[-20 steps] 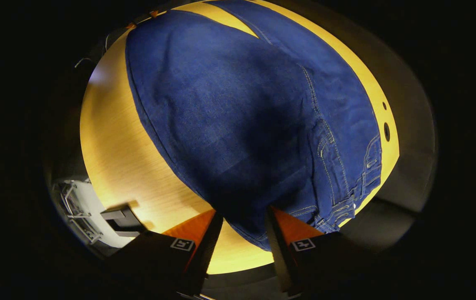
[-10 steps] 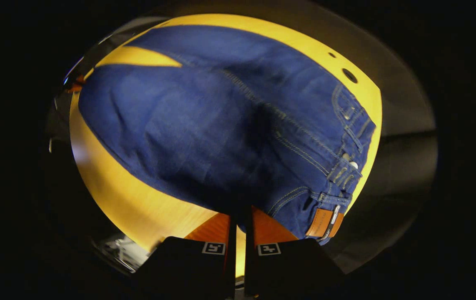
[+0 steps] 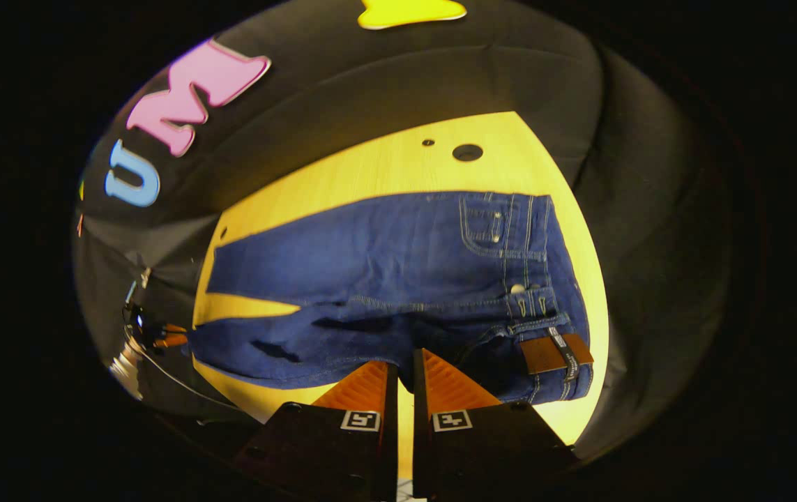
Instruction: Grasp the waist and the cuffs of the jeans and fold them to make the two legs overlap; first hold the waist and fold one-third of the jeans toward the cuffs, then hold the cuffs and fold the remaining one-third in the same direction to finish folding.
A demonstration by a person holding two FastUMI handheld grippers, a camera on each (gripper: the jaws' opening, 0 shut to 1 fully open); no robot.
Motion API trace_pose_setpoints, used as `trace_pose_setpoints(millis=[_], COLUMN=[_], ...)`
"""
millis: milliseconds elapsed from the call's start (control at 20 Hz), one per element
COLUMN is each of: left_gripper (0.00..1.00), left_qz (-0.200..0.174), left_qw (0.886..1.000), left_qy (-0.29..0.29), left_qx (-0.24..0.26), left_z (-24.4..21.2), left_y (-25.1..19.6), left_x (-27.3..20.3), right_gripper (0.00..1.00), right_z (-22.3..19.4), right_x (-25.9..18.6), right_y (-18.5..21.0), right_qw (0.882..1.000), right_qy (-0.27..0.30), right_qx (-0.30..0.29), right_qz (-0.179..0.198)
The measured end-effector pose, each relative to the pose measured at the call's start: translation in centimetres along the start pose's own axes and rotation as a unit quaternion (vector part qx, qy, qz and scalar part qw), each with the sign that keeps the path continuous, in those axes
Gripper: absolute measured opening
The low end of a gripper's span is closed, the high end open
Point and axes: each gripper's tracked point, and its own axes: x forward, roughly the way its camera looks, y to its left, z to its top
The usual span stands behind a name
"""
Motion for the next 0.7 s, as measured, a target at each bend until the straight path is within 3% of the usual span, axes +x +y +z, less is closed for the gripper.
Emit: trace_pose_setpoints(millis=[200,350,400,450,550,700], left_gripper=[0.07,0.08,0.08,0.08,0.13,0.28], left_qz=[-0.009,0.016,0.024,0.038,0.097,0.191], left_qw=[0.995,0.983,0.979,0.974,0.966,0.96], left_qy=[-0.03,-0.042,-0.045,-0.047,-0.047,-0.039], left_qx=[-0.1,-0.178,-0.198,-0.217,-0.236,-0.2], left_z=[3.2,6.7,7.9,9.0,10.0,11.2], left_y=[0.7,2.4,3.2,4.1,5.7,6.6], left_x=[-0.8,-1.5,-1.7,-1.6,-0.7,-1.0], right_gripper=[0.13,0.12,0.03,0.12,0.12,0.12], right_z=[6.7,10.3,11.5,12.7,14.4,15.0], right_x=[0.3,3.3,5.1,7.0,10.2,14.4], right_y=[0.9,0.3,0.1,-0.2,-0.7,-1.8], right_qw=[0.996,0.993,0.992,0.991,0.989,0.988], right_qy=[-0.064,-0.077,-0.08,-0.084,-0.094,-0.096], right_qx=[0.067,0.089,0.095,0.102,0.11,0.105], right_qz=[0.017,0.004,-0.002,-0.009,-0.027,-0.057])
